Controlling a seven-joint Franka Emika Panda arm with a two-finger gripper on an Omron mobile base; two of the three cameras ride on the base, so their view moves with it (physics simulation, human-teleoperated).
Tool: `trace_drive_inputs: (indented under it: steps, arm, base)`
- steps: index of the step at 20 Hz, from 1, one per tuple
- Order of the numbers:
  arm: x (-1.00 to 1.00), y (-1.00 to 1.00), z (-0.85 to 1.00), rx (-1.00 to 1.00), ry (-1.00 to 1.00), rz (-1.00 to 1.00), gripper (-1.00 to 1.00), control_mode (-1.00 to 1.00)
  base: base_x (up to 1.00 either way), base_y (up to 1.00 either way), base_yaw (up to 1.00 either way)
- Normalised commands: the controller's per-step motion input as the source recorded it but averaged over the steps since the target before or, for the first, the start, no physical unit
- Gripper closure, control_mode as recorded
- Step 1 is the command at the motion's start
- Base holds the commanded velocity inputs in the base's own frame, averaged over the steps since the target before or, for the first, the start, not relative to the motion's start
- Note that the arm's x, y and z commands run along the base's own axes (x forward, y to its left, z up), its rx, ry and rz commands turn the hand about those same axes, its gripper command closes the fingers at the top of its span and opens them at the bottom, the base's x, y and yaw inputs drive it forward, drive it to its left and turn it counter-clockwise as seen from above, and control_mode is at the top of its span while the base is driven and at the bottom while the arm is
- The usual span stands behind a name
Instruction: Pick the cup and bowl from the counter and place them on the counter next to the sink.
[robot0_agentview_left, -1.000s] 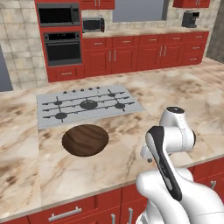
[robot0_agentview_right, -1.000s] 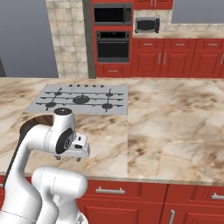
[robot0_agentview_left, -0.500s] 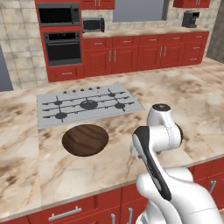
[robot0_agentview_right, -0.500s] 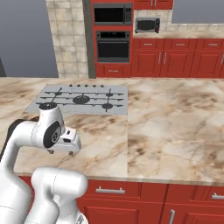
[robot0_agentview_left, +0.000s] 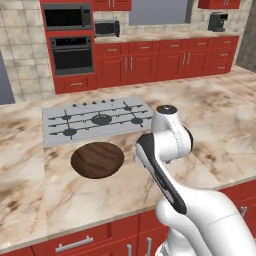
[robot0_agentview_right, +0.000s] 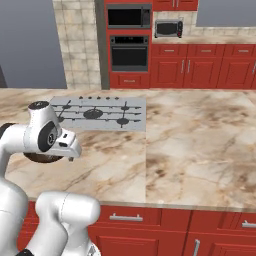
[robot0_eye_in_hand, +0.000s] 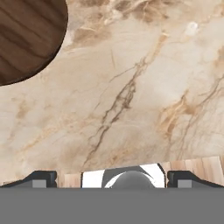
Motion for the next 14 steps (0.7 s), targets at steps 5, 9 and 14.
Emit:
trace_drive_inputs:
  steps: [5,9,14]
  arm:
    - [0.25,0.03,0.0,0.15,-0.05,-0.02,-1.0,-1.0]
    - [0.16,0.03,0.0,0.19,-0.05,-0.01,-1.0,-1.0]
    - [0.19,0.08,0.0,0.14,-0.01,-0.02,-1.0,-1.0]
  base:
    - [0.0,0.0,0.0]
    - [0.0,0.0,0.0]
    - [0.0,0.0,0.0]
